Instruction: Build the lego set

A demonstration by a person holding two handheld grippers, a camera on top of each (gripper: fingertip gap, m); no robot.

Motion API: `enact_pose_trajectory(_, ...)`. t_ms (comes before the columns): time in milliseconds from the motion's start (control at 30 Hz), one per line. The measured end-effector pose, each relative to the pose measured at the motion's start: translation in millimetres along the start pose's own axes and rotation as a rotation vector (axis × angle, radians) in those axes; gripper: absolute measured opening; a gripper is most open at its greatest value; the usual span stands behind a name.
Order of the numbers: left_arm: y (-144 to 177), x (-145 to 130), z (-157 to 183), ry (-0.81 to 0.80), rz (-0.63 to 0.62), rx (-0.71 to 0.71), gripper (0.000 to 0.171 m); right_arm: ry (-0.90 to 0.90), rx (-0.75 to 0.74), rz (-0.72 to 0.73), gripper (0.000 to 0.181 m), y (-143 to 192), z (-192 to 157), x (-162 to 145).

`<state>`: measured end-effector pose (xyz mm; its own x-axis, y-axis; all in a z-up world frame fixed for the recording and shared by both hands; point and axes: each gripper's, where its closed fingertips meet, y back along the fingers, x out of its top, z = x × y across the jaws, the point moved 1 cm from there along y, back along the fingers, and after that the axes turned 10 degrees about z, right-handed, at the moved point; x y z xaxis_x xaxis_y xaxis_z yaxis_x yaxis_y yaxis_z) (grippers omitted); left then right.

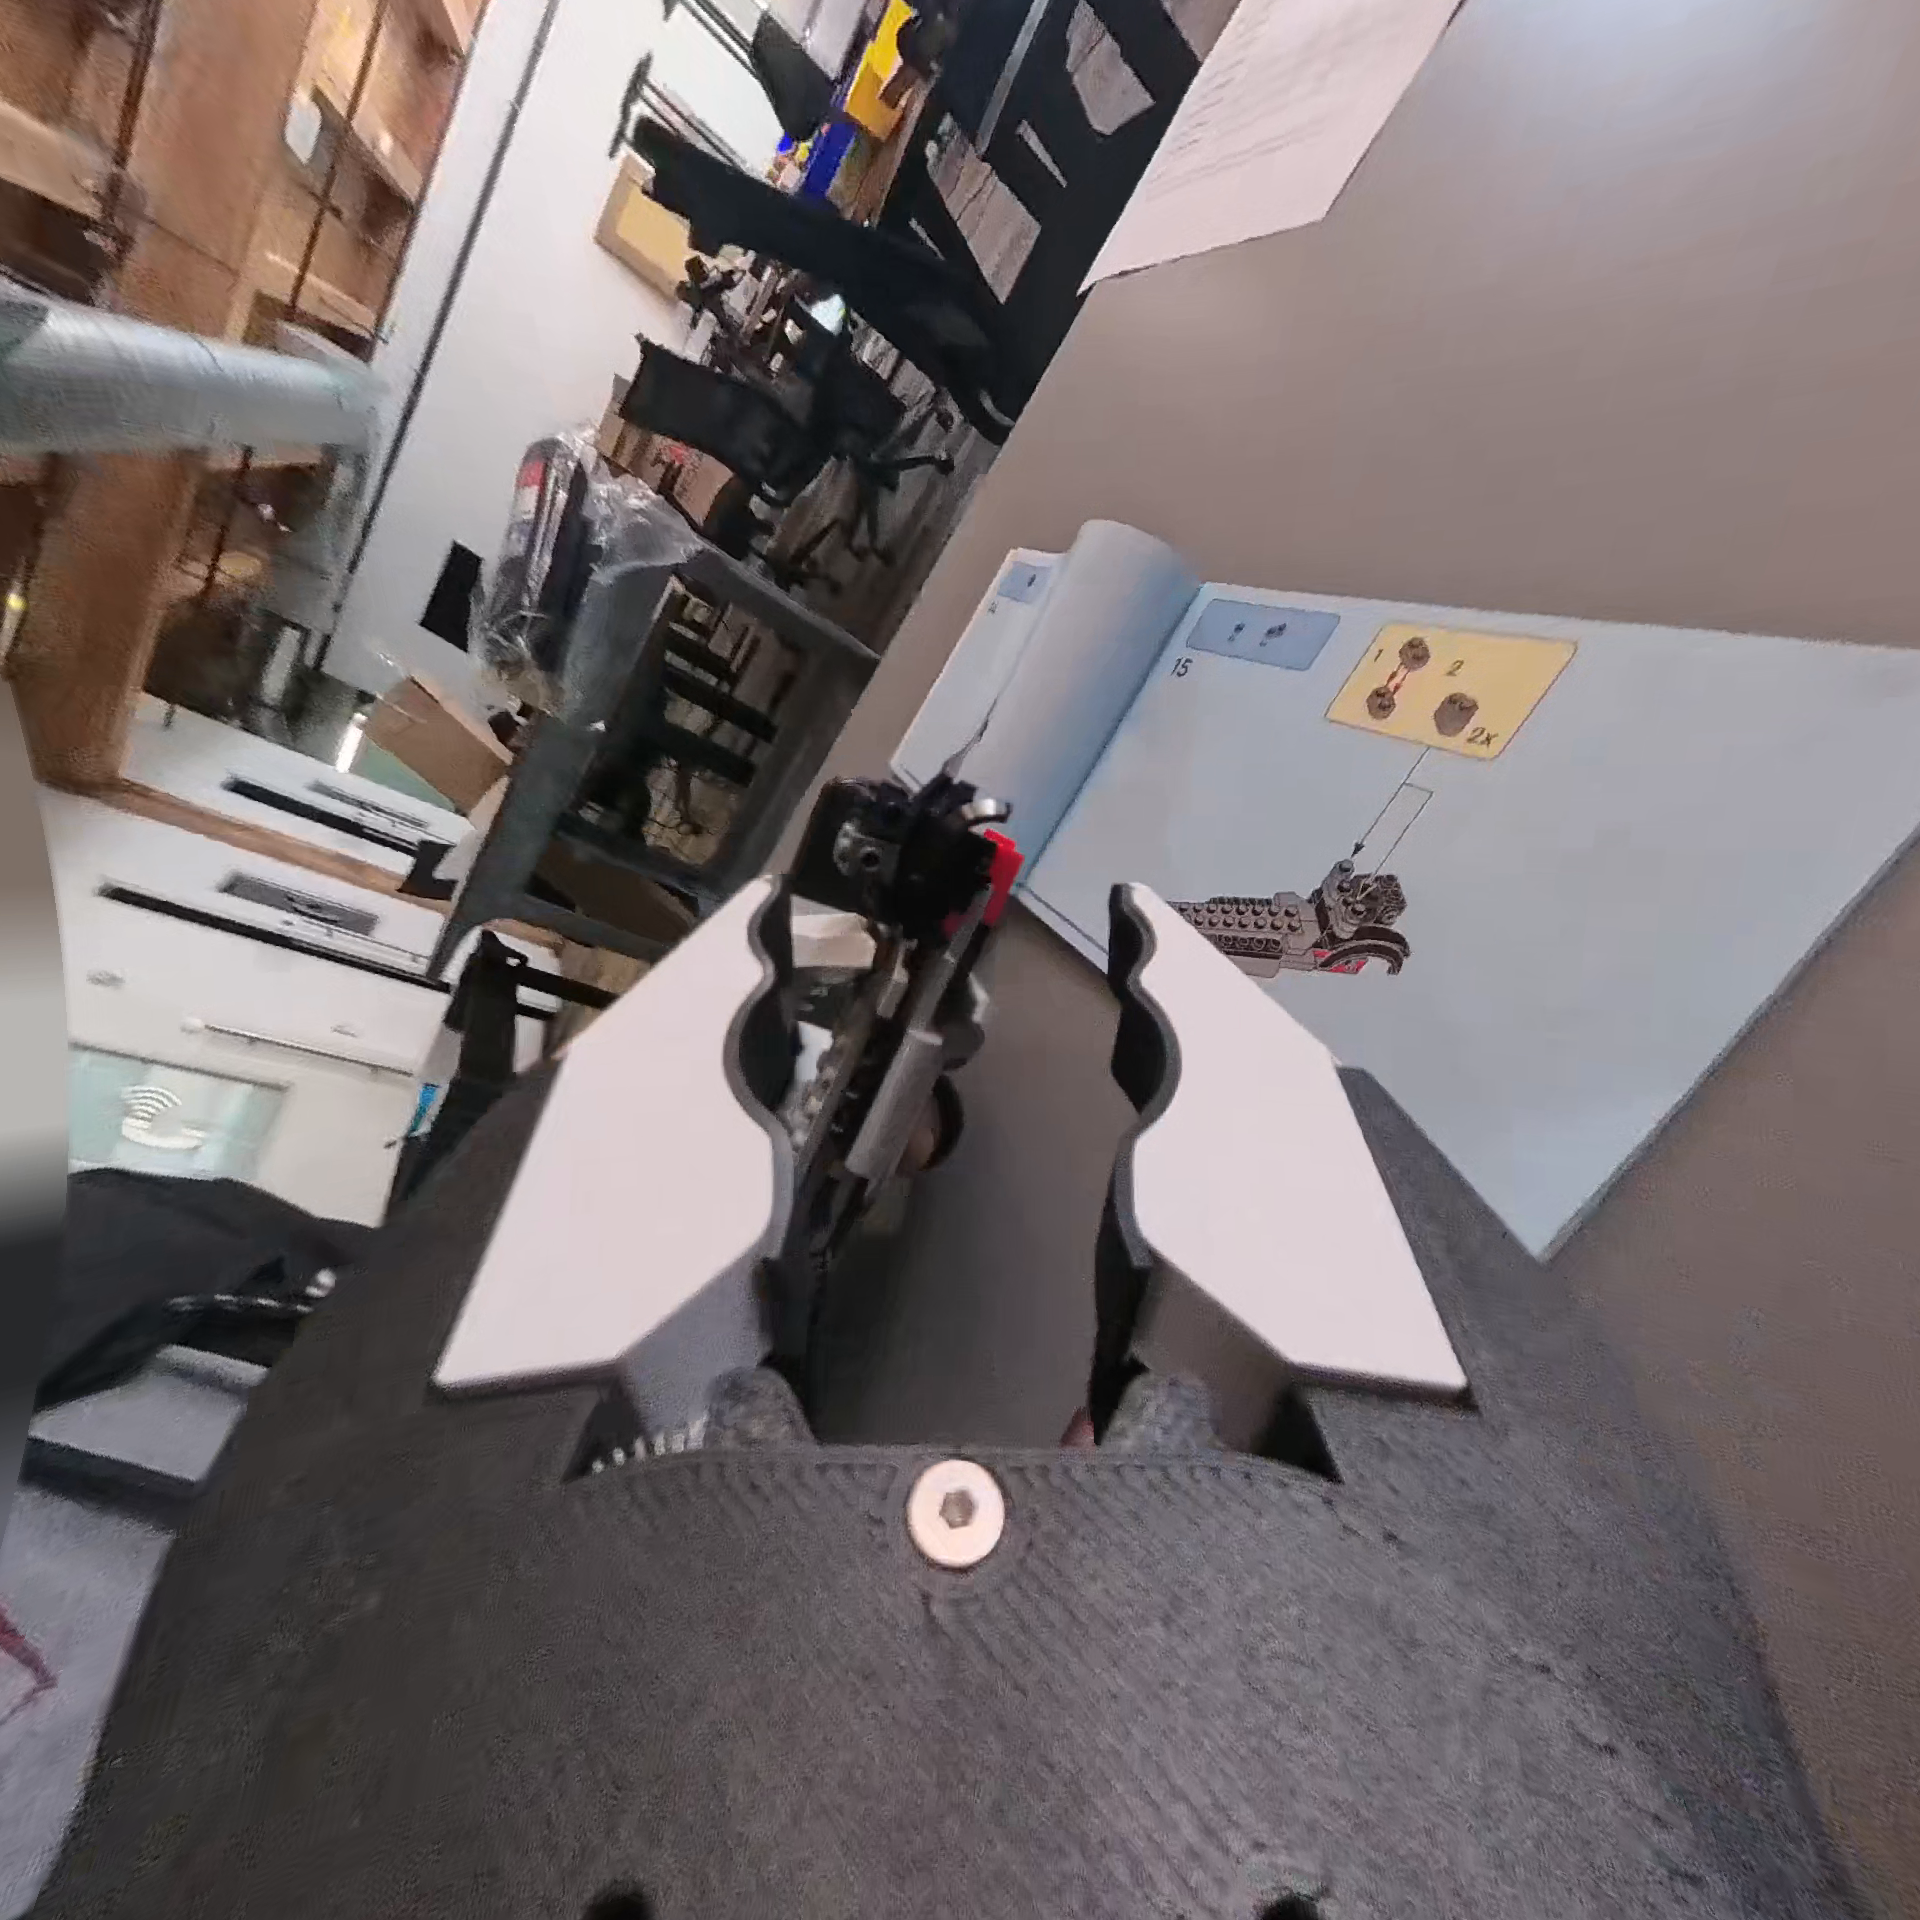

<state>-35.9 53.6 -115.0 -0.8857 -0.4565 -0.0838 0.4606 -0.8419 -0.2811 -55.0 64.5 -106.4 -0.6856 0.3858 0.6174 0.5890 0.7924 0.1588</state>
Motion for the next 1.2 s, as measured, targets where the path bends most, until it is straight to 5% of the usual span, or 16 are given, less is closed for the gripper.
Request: enact_pose_trajectory(1200,-1.3,-10.7,8.1,-0.142,-0.072,-0.005,0.019,-0.105,0.121,0.039,0.040,-2.2,-12.0,2.7)
